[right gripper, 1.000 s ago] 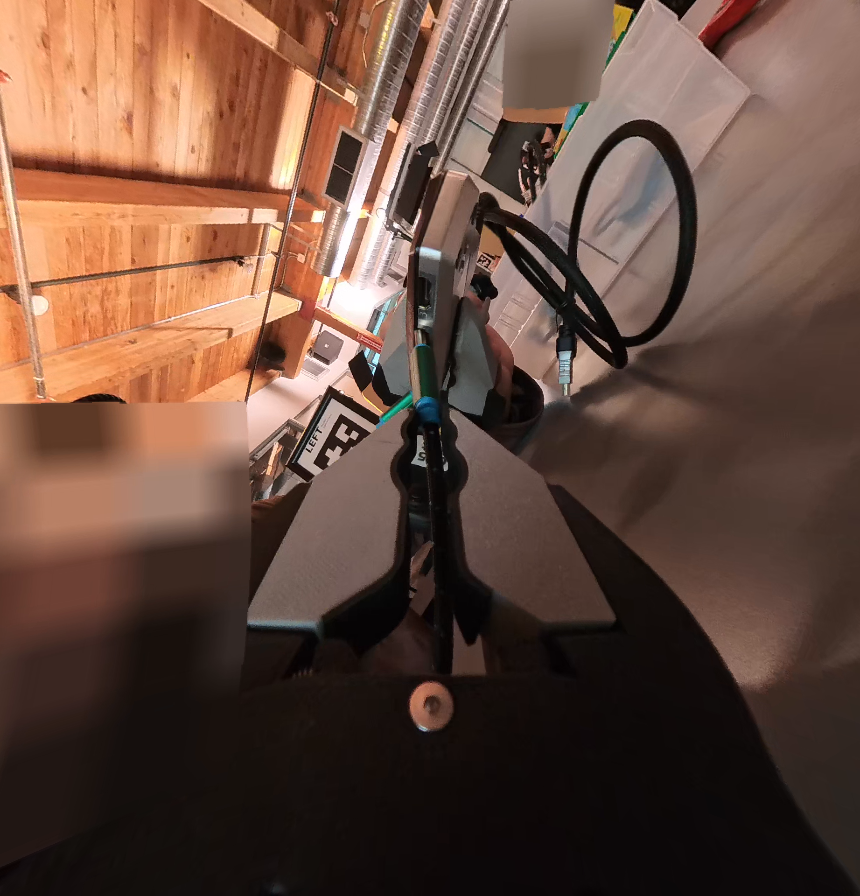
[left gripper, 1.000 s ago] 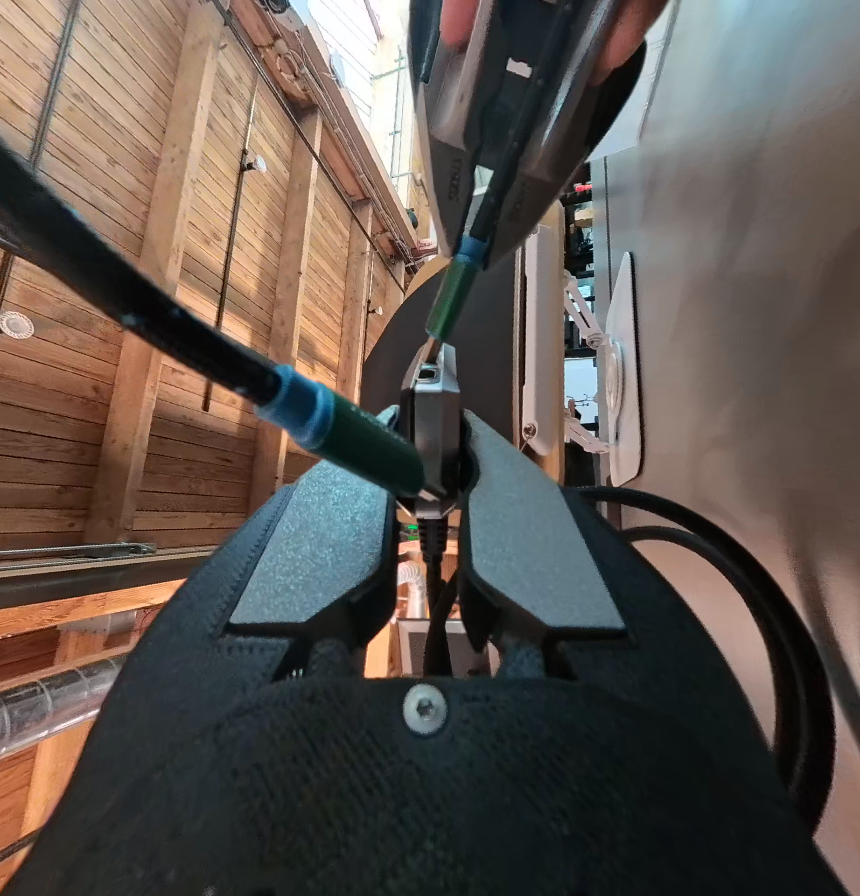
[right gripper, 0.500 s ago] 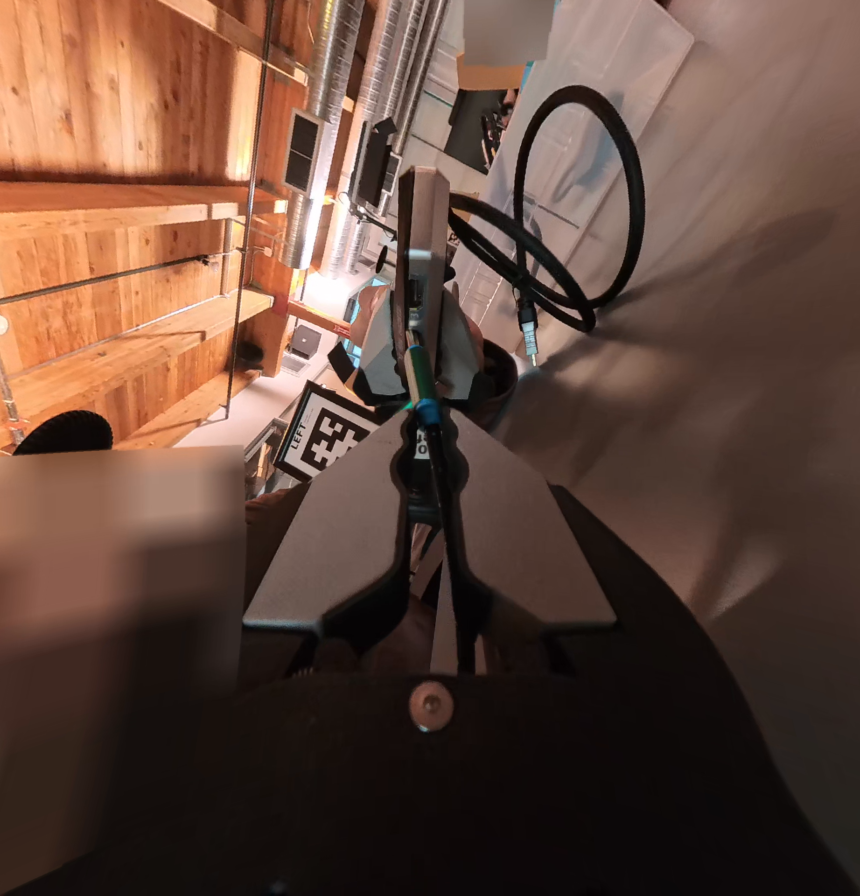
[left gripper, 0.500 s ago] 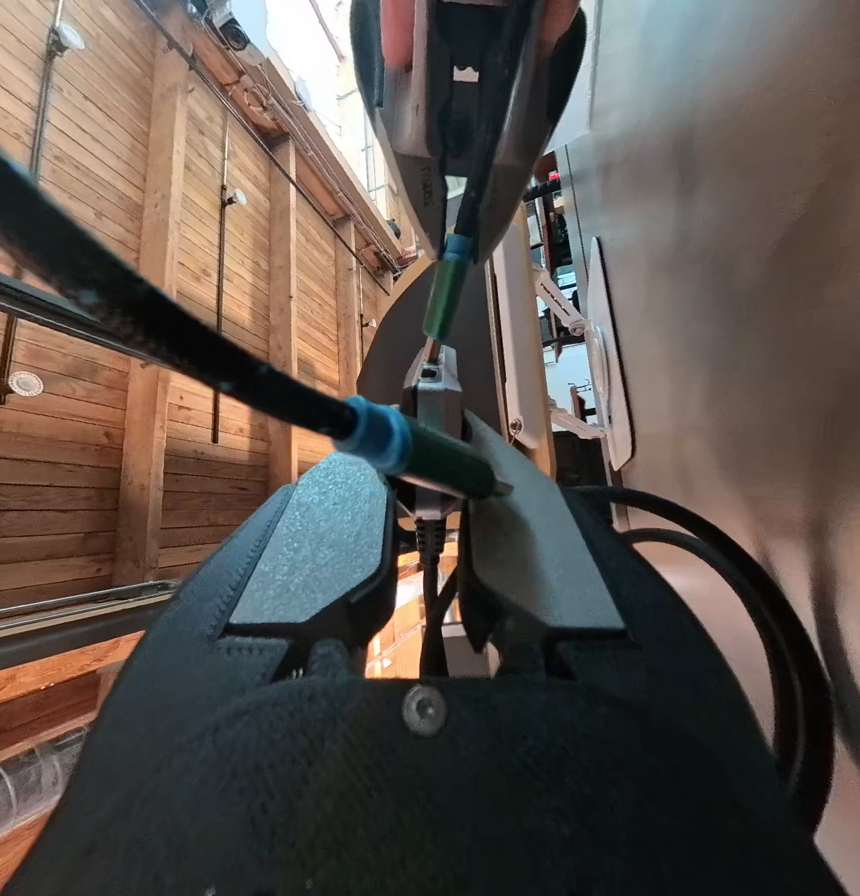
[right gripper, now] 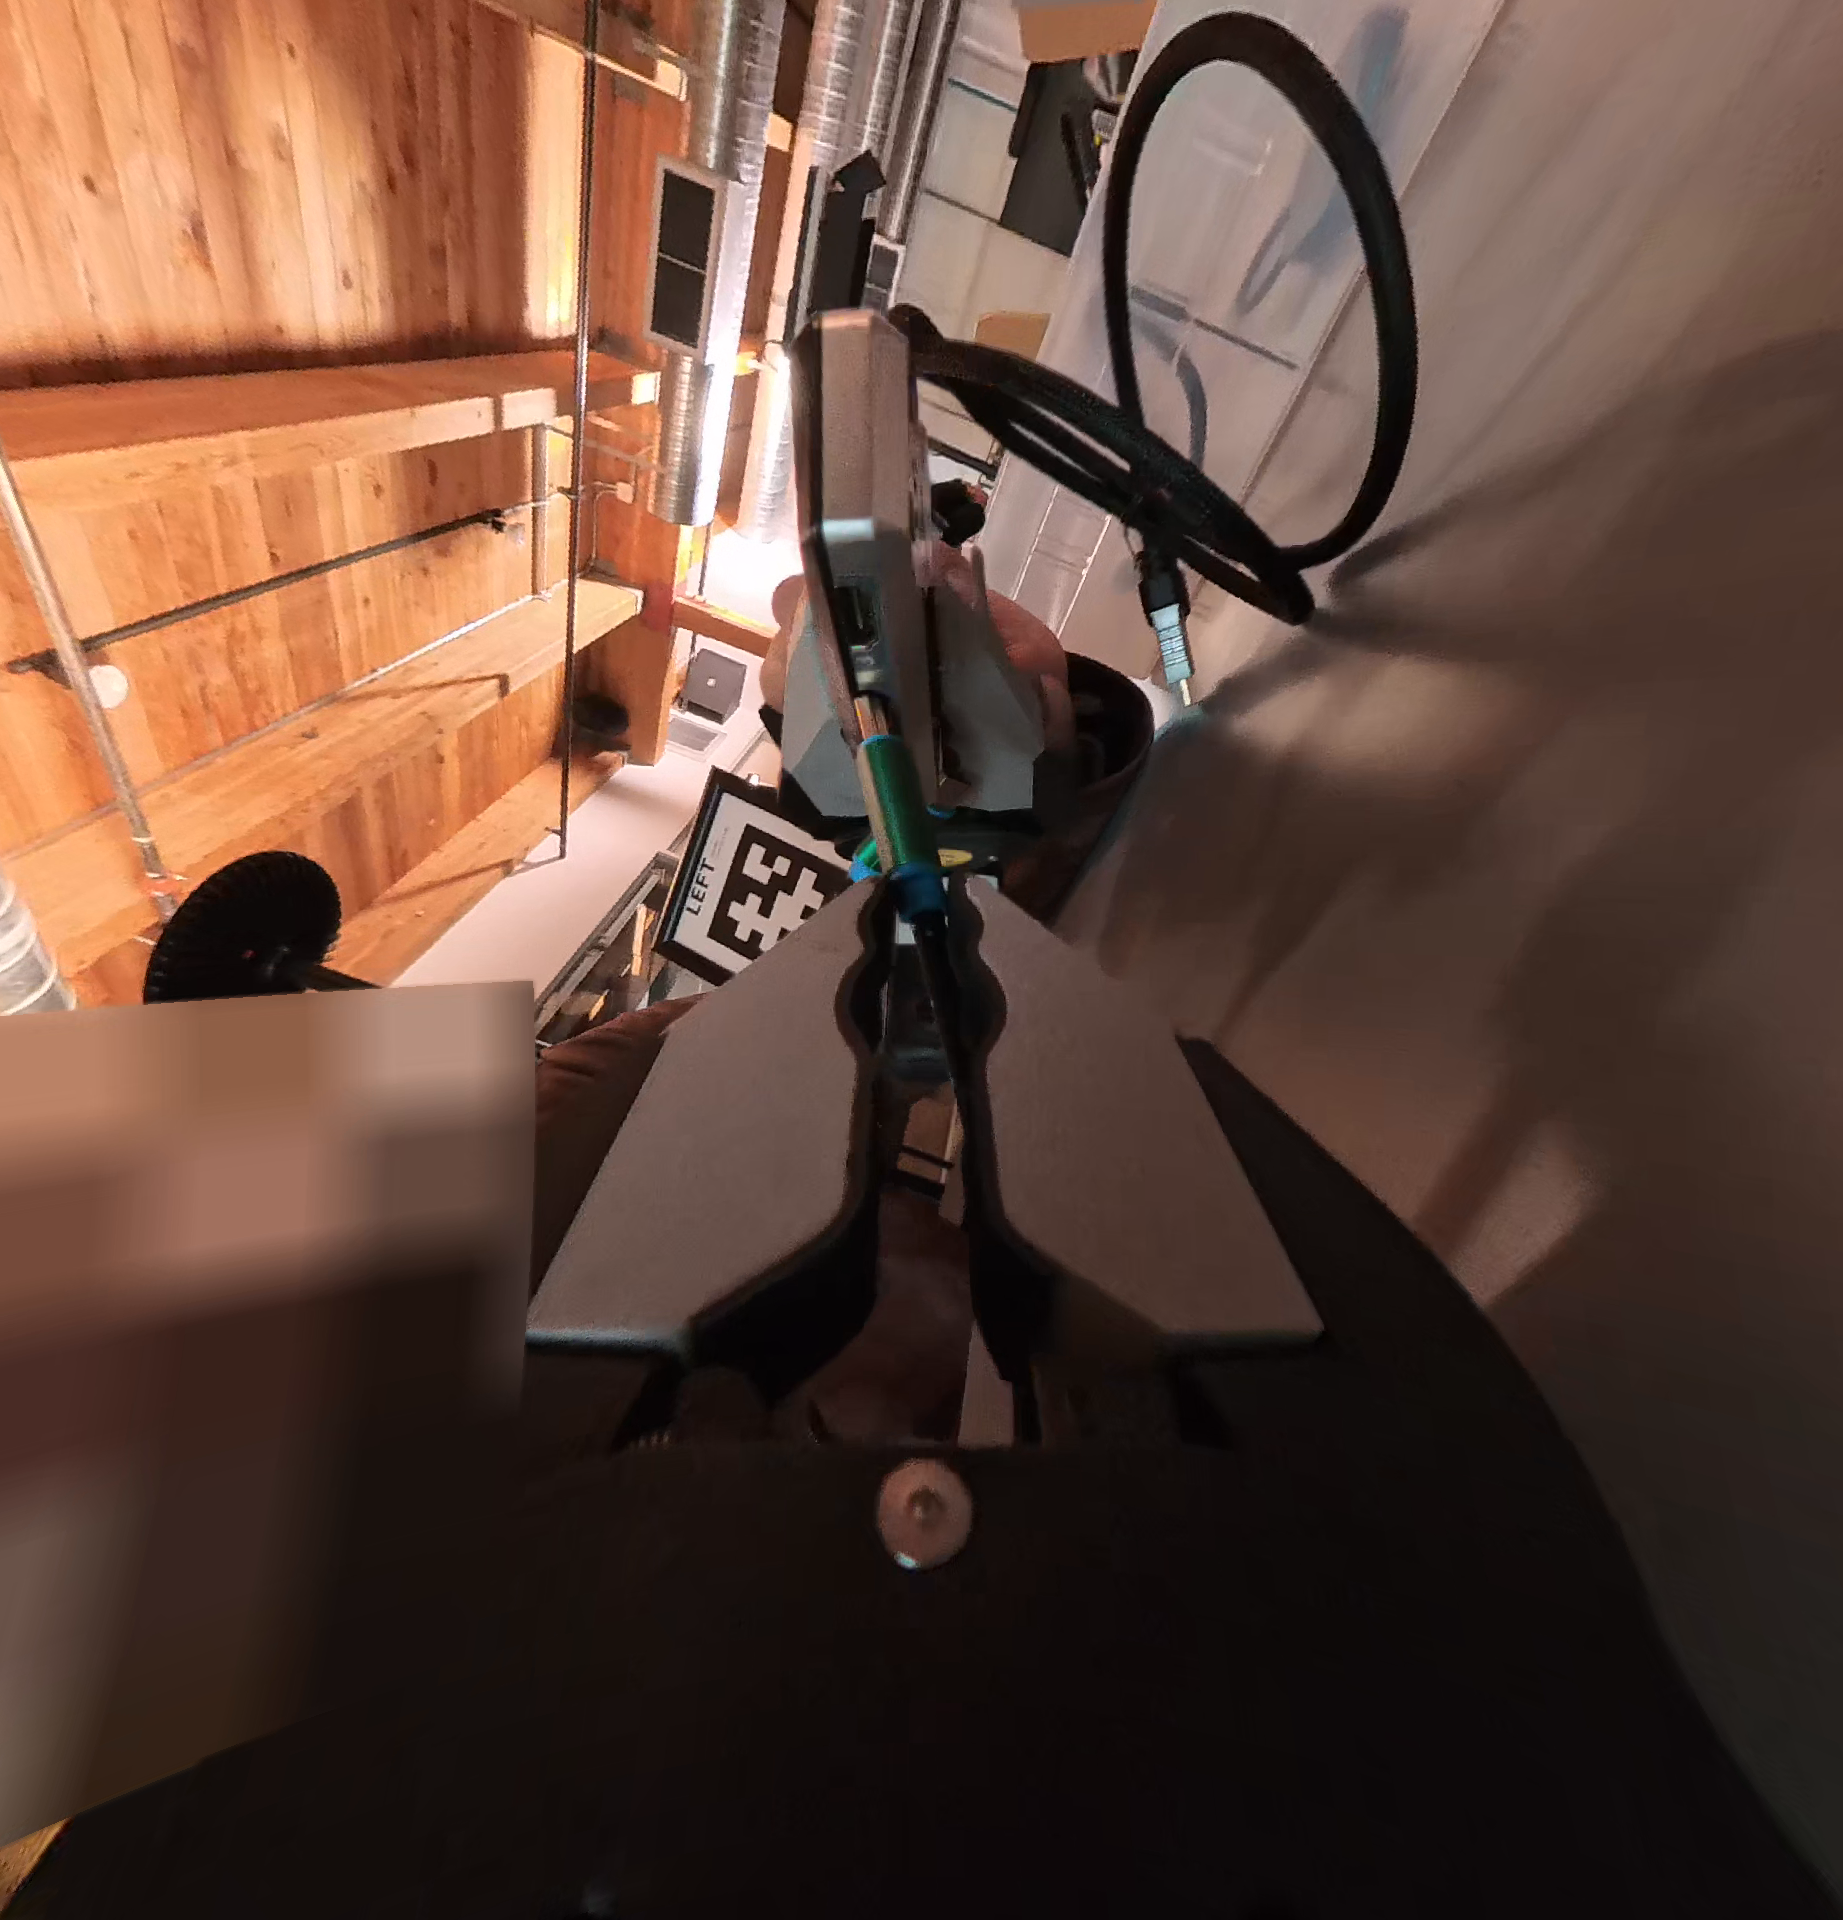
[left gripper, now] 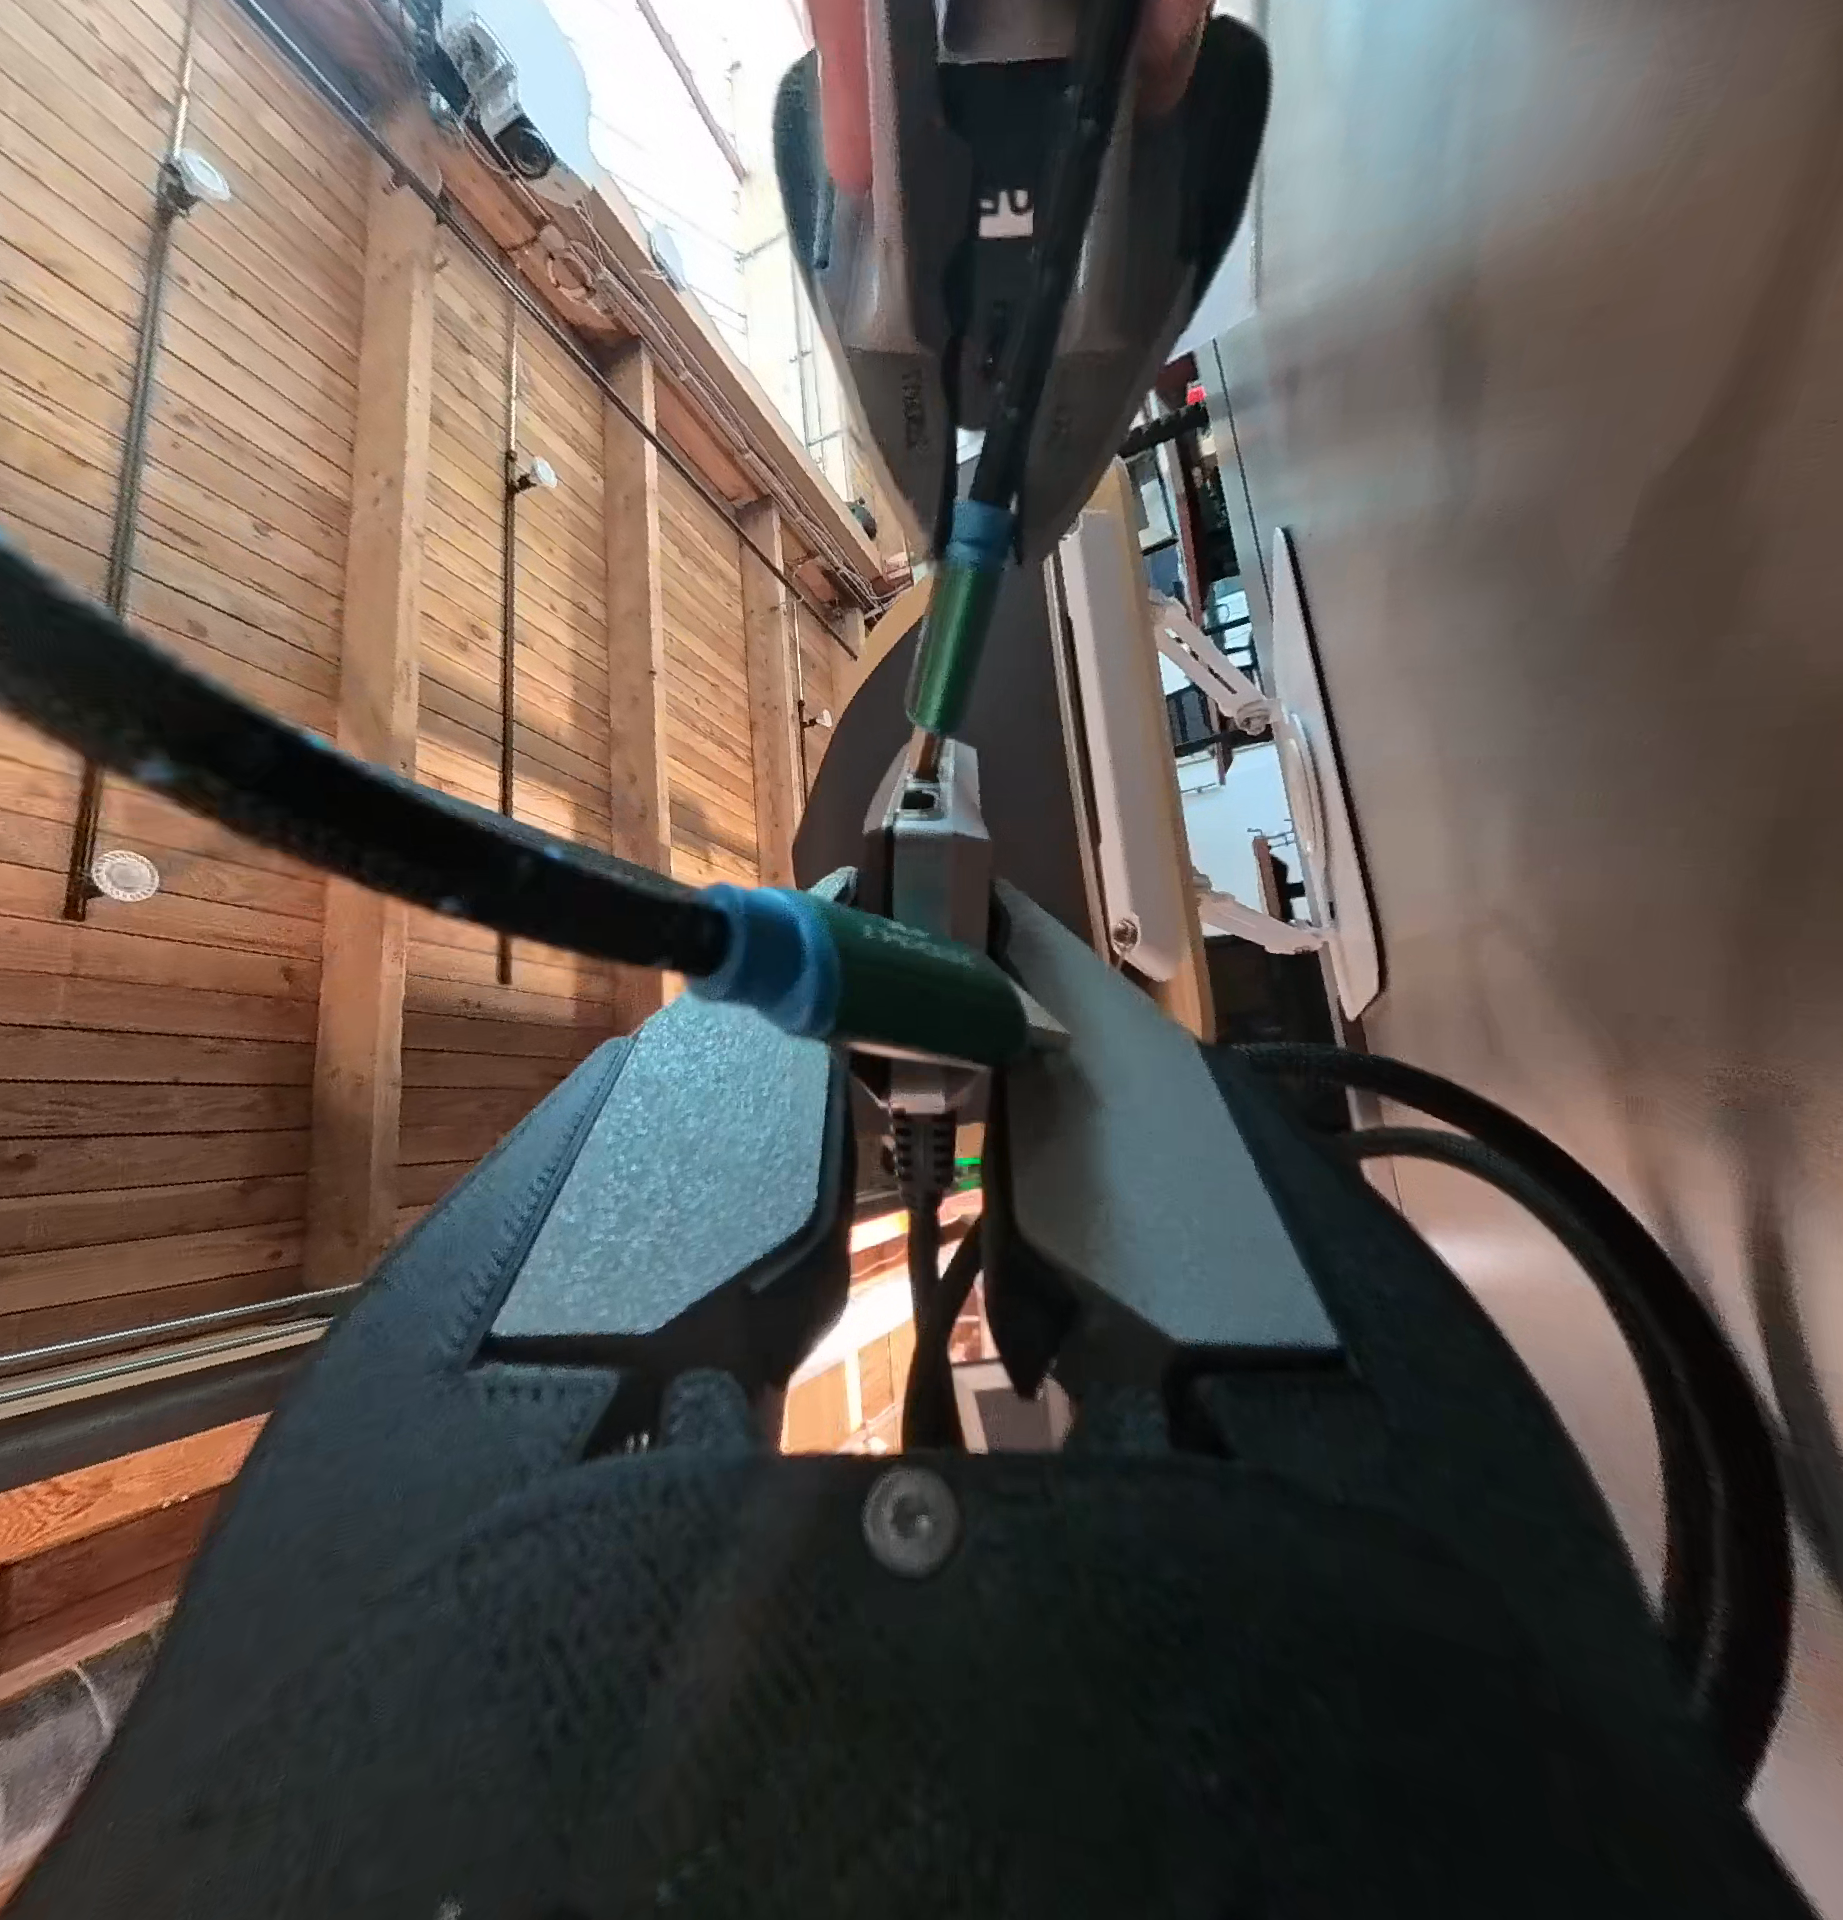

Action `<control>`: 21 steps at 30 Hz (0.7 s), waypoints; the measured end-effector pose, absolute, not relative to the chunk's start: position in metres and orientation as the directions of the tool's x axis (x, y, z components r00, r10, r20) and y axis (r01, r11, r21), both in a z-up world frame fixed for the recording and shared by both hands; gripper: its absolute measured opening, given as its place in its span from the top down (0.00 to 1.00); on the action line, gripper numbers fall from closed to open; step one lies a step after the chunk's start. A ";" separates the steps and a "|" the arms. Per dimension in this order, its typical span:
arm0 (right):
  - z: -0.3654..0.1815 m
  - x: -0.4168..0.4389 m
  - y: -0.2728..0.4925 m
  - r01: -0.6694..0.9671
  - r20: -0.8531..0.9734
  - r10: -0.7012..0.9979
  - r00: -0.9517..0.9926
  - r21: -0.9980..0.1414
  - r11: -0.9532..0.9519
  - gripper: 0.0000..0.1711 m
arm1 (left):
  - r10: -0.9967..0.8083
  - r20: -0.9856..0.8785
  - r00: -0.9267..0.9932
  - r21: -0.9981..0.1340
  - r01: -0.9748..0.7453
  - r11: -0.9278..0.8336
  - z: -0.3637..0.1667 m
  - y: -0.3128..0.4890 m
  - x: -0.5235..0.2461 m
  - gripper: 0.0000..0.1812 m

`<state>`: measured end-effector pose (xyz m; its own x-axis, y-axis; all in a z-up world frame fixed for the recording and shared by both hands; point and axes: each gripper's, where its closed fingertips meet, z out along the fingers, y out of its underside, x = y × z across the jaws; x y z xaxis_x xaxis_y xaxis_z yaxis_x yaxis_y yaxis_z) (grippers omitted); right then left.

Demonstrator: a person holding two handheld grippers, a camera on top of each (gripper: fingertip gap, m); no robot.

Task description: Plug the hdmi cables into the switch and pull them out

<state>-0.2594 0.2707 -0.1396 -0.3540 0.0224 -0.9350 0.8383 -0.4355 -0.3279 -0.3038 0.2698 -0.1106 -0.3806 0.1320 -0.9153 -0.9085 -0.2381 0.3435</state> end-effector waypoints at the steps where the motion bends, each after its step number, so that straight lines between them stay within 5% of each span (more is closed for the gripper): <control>1: -0.139 -0.259 0.271 0.840 -0.934 0.018 -0.358 -0.330 -0.432 0.96 | 0.137 -0.914 -0.381 0.343 -0.909 -0.235 -0.110 0.270 -0.303 0.89; 21: -0.140 -0.255 0.273 0.845 -0.925 0.034 -0.377 -0.359 -0.397 0.95 | 0.117 -0.931 -0.346 0.312 -0.920 -0.238 -0.112 0.264 -0.292 0.90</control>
